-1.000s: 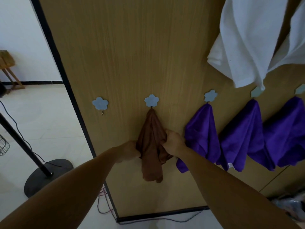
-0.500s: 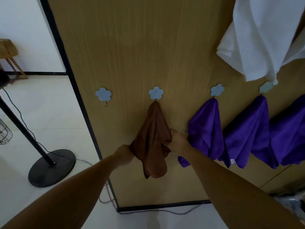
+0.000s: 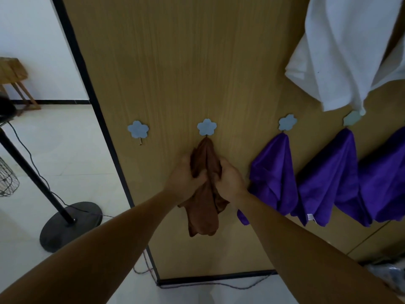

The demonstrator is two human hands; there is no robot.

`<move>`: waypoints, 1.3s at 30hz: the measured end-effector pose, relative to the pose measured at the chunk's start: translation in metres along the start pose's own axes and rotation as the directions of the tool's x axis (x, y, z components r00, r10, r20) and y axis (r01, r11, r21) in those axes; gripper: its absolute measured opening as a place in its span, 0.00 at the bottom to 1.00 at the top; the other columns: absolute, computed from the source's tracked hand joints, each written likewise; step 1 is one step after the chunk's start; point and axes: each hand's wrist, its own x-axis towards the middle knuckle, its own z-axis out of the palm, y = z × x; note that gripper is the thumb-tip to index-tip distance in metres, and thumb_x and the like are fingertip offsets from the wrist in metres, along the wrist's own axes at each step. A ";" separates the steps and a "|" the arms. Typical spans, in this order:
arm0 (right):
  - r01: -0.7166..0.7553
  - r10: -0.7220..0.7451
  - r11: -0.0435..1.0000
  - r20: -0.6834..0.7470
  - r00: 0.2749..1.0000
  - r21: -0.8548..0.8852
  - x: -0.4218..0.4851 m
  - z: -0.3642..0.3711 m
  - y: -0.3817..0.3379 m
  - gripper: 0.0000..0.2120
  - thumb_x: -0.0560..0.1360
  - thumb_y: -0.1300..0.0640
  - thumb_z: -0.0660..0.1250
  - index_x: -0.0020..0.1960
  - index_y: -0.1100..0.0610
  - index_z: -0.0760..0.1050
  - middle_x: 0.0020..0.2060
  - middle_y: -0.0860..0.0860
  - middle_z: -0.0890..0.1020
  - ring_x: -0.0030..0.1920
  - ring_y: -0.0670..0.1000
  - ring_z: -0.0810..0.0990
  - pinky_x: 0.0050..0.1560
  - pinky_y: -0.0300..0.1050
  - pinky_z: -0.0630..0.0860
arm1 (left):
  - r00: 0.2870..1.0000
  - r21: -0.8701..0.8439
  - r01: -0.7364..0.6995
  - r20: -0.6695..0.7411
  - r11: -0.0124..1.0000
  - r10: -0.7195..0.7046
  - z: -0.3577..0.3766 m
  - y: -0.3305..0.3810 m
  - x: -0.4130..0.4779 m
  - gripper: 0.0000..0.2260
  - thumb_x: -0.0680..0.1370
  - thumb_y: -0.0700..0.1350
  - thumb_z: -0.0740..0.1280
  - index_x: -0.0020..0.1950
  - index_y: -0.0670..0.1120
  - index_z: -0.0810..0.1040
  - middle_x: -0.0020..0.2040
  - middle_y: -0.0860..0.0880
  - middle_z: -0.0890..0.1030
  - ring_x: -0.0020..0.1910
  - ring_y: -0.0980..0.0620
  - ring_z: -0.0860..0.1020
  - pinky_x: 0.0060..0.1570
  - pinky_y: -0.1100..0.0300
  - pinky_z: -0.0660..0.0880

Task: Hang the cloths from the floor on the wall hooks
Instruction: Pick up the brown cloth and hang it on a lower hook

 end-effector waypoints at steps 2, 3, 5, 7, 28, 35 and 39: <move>-0.042 0.044 0.998 0.042 0.998 -0.055 -0.003 0.004 0.006 0.12 0.78 0.61 0.61 0.61 0.56 0.71 0.46 0.50 0.80 0.48 0.54 0.80 0.45 0.43 0.73 | 0.997 0.099 0.022 0.066 0.995 -0.028 0.012 -0.007 0.002 0.20 0.76 0.44 0.67 0.66 0.42 0.68 0.51 0.49 0.78 0.50 0.49 0.79 0.39 0.69 0.65; -0.057 0.061 0.996 0.049 0.997 -0.075 -0.005 0.004 0.008 0.11 0.78 0.61 0.61 0.60 0.57 0.70 0.45 0.50 0.79 0.48 0.55 0.80 0.44 0.43 0.74 | 0.997 0.150 0.035 0.060 0.988 -0.044 0.014 -0.012 0.002 0.18 0.76 0.41 0.66 0.65 0.39 0.69 0.51 0.44 0.79 0.50 0.43 0.79 0.38 0.69 0.63; -0.074 0.079 0.993 0.052 0.996 -0.089 -0.006 0.002 0.009 0.11 0.78 0.62 0.60 0.60 0.59 0.70 0.48 0.53 0.80 0.49 0.57 0.80 0.48 0.47 0.76 | 0.992 0.180 0.074 0.092 0.981 -0.092 0.014 -0.020 0.000 0.18 0.77 0.38 0.64 0.66 0.38 0.69 0.56 0.39 0.79 0.54 0.40 0.77 0.44 0.68 0.65; -0.083 0.089 0.992 0.066 0.994 -0.097 -0.006 -0.001 0.008 0.11 0.79 0.62 0.60 0.60 0.60 0.70 0.50 0.58 0.81 0.50 0.58 0.79 0.51 0.50 0.77 | 0.978 0.208 0.119 0.143 0.971 -0.151 0.010 -0.024 0.000 0.19 0.77 0.39 0.64 0.67 0.39 0.68 0.59 0.39 0.78 0.57 0.40 0.76 0.51 0.59 0.70; -0.299 0.290 0.937 -0.075 0.954 -0.179 -0.157 -0.127 0.031 0.32 0.74 0.55 0.70 0.74 0.57 0.62 0.70 0.57 0.66 0.69 0.54 0.68 0.67 0.42 0.66 | 0.984 0.563 -0.177 0.123 0.807 0.130 0.062 0.114 -0.054 0.21 0.73 0.51 0.65 0.65 0.47 0.70 0.63 0.44 0.71 0.62 0.41 0.68 0.59 0.46 0.68; -0.580 0.584 0.801 -0.021 0.812 -0.149 -0.321 -0.239 0.112 0.33 0.73 0.52 0.71 0.74 0.58 0.63 0.69 0.57 0.69 0.65 0.54 0.73 0.59 0.39 0.69 | 0.811 0.408 -0.351 0.582 0.843 0.056 0.208 0.217 -0.143 0.24 0.72 0.49 0.69 0.66 0.48 0.71 0.64 0.43 0.71 0.65 0.41 0.69 0.64 0.52 0.68; -0.697 0.693 0.705 -0.082 0.717 -0.135 -0.425 -0.308 0.155 0.34 0.74 0.51 0.70 0.74 0.58 0.61 0.70 0.56 0.68 0.66 0.55 0.71 0.55 0.39 0.70 | 0.649 0.301 -0.489 0.753 0.818 0.110 0.300 0.287 -0.208 0.29 0.73 0.50 0.68 0.73 0.47 0.65 0.69 0.43 0.67 0.68 0.42 0.66 0.67 0.52 0.66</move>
